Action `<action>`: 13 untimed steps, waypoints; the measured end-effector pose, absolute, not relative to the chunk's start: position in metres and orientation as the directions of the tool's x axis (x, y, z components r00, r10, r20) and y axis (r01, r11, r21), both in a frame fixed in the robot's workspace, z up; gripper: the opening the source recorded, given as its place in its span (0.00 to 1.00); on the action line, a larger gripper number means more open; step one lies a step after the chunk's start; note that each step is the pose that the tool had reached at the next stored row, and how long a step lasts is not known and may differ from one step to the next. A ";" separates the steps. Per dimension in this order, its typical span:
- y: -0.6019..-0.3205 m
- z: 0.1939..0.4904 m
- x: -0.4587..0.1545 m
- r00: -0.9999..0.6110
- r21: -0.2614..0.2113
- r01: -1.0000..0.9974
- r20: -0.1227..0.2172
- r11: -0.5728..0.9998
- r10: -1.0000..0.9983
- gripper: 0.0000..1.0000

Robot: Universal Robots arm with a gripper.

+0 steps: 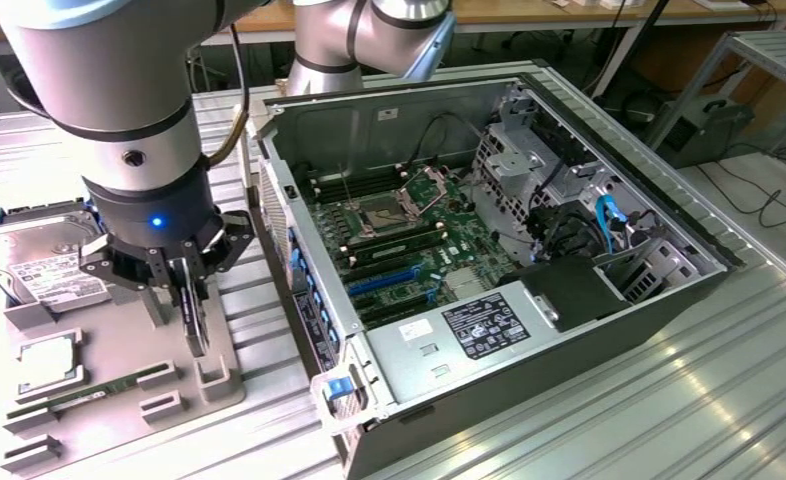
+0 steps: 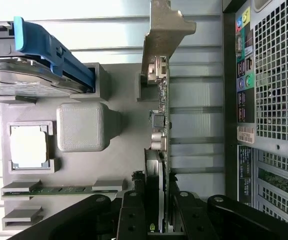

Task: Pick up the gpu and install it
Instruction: 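Pick up the gpu and move the gpu toward the slot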

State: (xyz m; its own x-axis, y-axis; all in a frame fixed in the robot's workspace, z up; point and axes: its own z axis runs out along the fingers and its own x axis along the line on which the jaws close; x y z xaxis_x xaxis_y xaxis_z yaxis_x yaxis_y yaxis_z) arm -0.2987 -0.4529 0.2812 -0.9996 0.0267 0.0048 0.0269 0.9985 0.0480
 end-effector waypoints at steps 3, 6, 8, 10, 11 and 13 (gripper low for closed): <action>-0.453 0.284 -0.299 -1.000 0.048 0.027 0.005 0.998 0.027 0.27; -0.453 0.287 -0.299 -1.000 0.048 0.027 0.005 0.998 0.027 0.27; -0.453 0.289 -0.299 -1.000 0.048 0.027 0.005 0.998 0.027 0.27; -0.453 0.291 -0.299 -1.000 0.048 0.027 0.005 0.998 0.027 0.27; -0.453 0.291 -0.299 -1.000 0.049 0.027 0.005 0.998 0.027 0.27; -0.453 0.293 -0.299 -1.000 0.049 0.027 0.005 0.998 0.027 0.27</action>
